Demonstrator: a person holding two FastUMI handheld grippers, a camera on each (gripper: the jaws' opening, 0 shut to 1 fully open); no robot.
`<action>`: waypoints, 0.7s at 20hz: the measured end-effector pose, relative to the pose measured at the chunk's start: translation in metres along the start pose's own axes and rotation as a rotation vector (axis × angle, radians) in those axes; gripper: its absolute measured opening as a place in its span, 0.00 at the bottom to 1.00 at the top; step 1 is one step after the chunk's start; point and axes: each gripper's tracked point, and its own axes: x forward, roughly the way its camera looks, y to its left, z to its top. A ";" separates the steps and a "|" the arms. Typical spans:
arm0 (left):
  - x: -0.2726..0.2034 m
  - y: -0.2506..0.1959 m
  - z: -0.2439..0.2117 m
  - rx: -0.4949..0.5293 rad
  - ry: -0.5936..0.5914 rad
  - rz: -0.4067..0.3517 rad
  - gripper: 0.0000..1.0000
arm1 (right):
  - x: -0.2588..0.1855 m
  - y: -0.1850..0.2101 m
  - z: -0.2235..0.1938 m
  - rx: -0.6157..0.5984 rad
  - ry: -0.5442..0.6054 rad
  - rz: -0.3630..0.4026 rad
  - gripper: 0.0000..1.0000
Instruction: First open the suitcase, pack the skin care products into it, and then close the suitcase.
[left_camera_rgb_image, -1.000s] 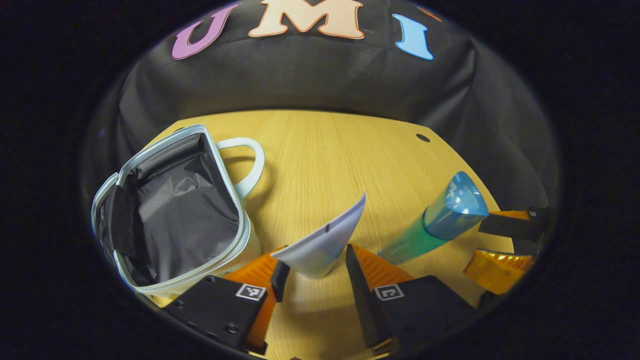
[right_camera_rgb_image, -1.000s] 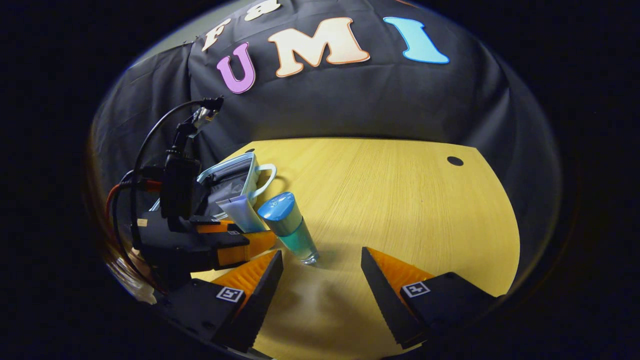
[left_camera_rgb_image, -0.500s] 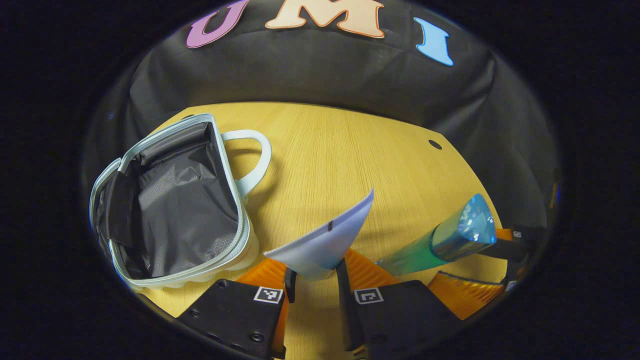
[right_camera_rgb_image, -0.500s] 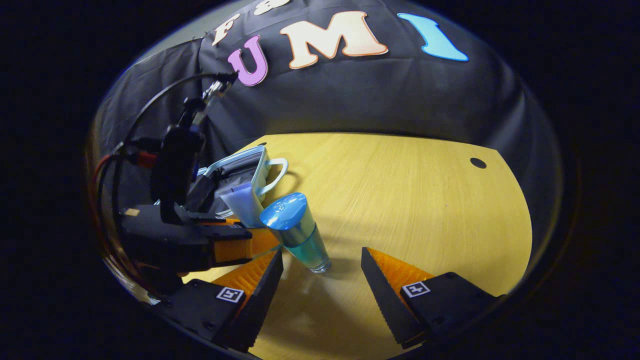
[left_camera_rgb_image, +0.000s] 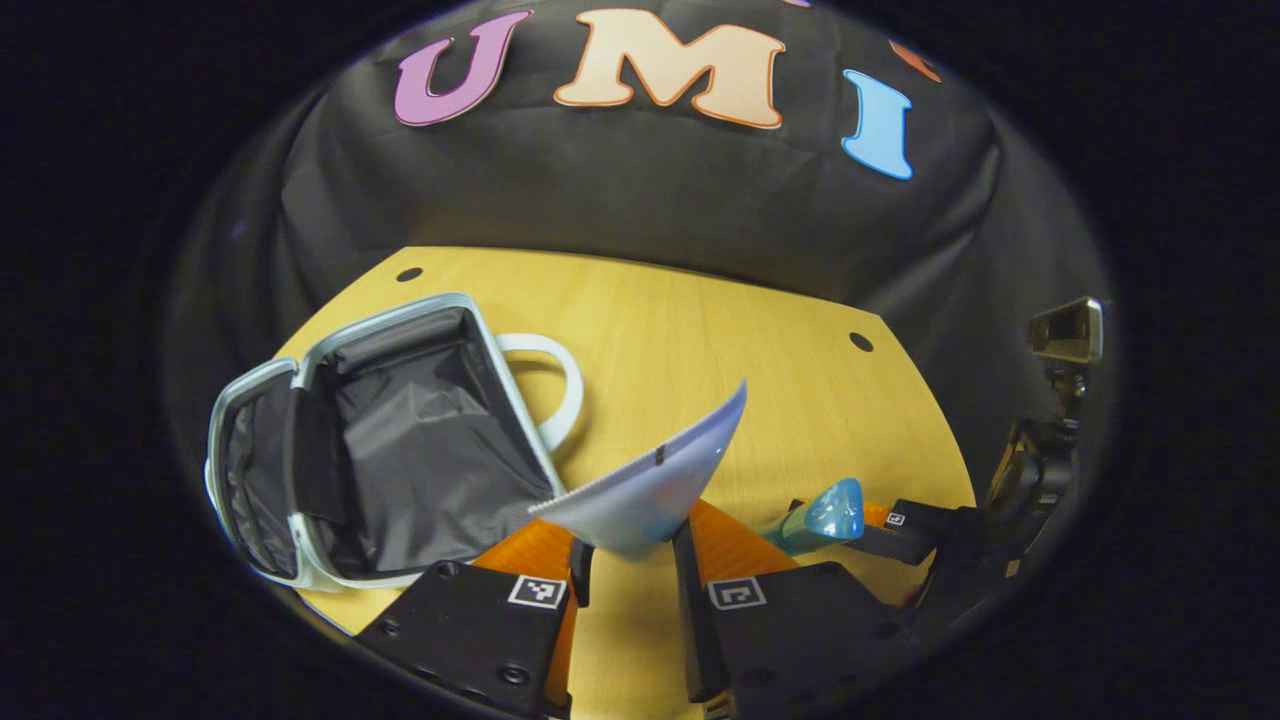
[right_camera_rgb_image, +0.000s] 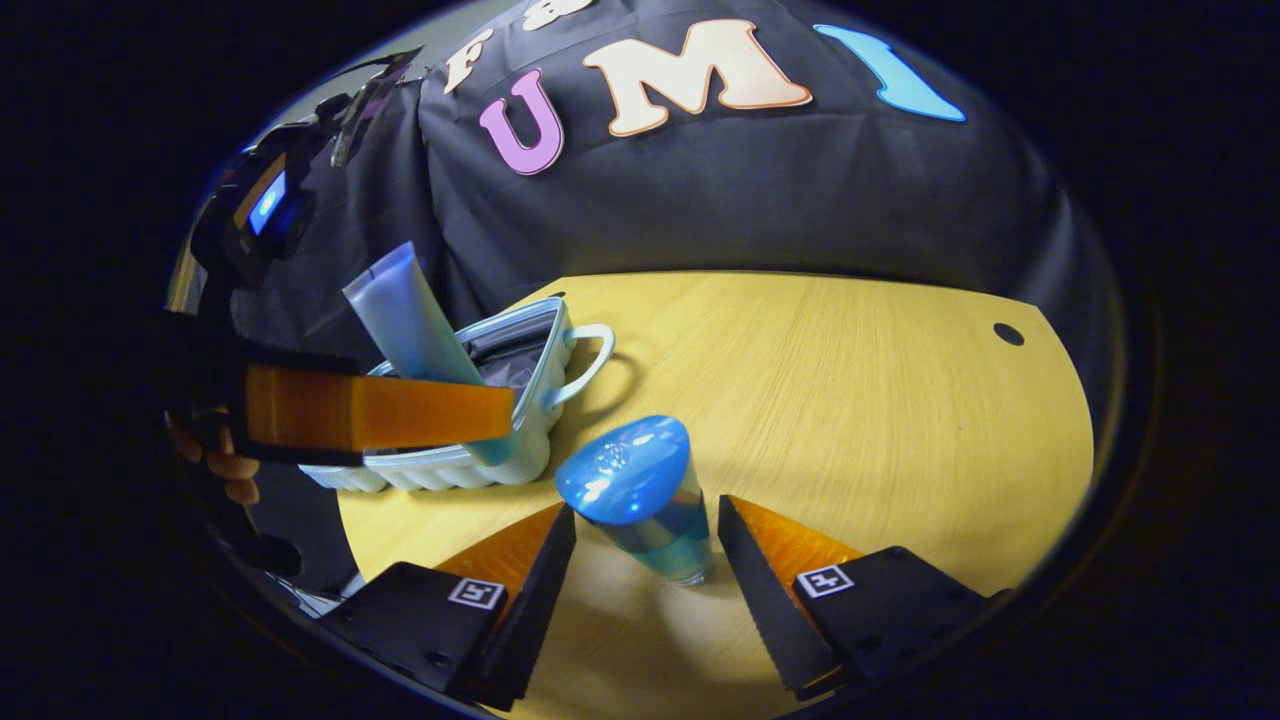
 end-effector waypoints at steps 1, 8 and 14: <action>-0.003 0.009 0.002 -0.002 0.010 0.021 0.37 | 0.003 -0.001 0.000 -0.005 -0.002 -0.007 0.80; -0.017 0.100 0.027 -0.129 -0.006 0.155 0.37 | 0.009 -0.016 0.005 -0.019 -0.023 -0.052 0.56; 0.003 0.146 0.002 -0.224 0.147 0.107 0.37 | 0.010 -0.018 0.006 -0.030 -0.029 -0.100 0.50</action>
